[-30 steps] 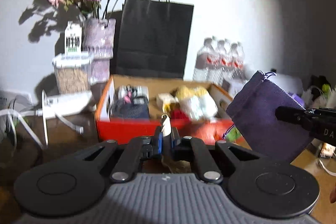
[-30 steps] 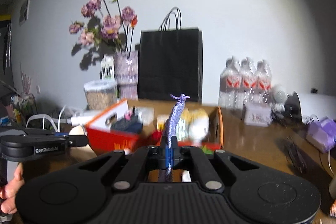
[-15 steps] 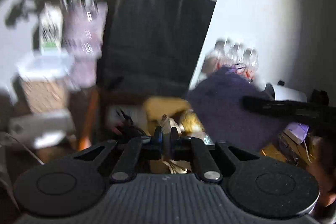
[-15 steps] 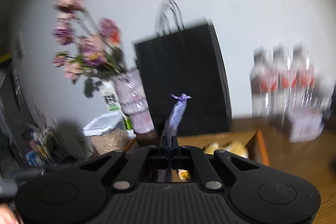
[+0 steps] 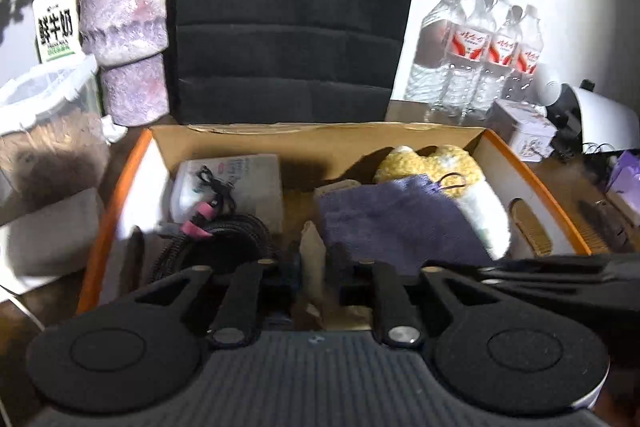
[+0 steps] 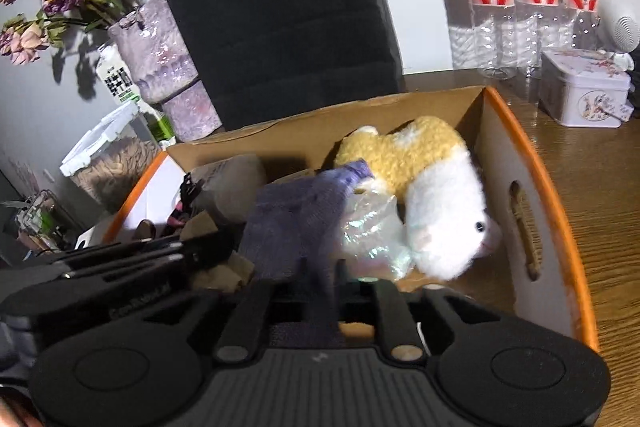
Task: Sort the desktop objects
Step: 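Carry the beige pad and purple bag into the box and open both tools, then withdraw both tools from the box back over the table, then grasp the white round cap with the left tool while the right tool grasps crumpled white paper, then carry the white cap and crumpled paper into the box and open both tools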
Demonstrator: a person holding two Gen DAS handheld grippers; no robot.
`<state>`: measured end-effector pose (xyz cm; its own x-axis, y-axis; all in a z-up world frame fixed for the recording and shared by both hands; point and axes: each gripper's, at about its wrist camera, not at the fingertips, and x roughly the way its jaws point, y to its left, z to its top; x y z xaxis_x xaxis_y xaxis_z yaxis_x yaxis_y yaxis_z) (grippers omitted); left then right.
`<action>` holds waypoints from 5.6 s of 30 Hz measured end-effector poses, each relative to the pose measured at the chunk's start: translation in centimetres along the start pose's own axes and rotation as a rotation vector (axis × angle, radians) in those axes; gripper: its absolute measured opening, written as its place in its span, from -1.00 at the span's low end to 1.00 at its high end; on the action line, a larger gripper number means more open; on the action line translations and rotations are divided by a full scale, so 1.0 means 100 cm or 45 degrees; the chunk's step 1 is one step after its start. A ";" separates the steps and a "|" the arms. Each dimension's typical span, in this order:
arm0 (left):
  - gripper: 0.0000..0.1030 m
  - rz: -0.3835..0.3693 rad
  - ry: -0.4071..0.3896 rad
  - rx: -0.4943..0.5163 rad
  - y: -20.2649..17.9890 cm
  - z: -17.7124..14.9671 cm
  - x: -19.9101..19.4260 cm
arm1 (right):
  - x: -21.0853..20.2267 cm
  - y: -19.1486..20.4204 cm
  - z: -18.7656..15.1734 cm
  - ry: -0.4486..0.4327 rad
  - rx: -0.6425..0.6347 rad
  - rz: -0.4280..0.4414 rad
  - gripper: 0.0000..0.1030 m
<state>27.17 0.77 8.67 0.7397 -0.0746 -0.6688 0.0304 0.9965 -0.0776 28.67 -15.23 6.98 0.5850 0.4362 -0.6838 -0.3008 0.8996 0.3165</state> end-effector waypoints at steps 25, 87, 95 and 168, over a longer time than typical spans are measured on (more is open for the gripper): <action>1.00 0.095 -0.298 0.127 -0.034 -0.153 -0.195 | -0.174 0.021 -0.157 -0.319 -0.458 -0.066 0.65; -0.97 -0.102 -0.127 0.215 -0.038 -0.113 -0.098 | -0.095 0.019 -0.158 -0.133 -0.513 0.032 -0.72; -0.98 -0.107 -0.240 0.139 -0.037 -0.124 -0.164 | -0.140 0.007 -0.163 -0.240 -0.482 -0.004 -0.75; -0.21 -0.133 -0.195 0.082 -0.021 -0.223 -0.230 | -0.206 0.032 -0.242 -0.243 -0.411 0.047 -0.75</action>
<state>-4.88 -0.46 7.73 0.8237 -0.1759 -0.5390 0.1517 0.9844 -0.0894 -2.61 -21.85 6.17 0.6900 0.4917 -0.5312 -0.5284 0.8437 0.0946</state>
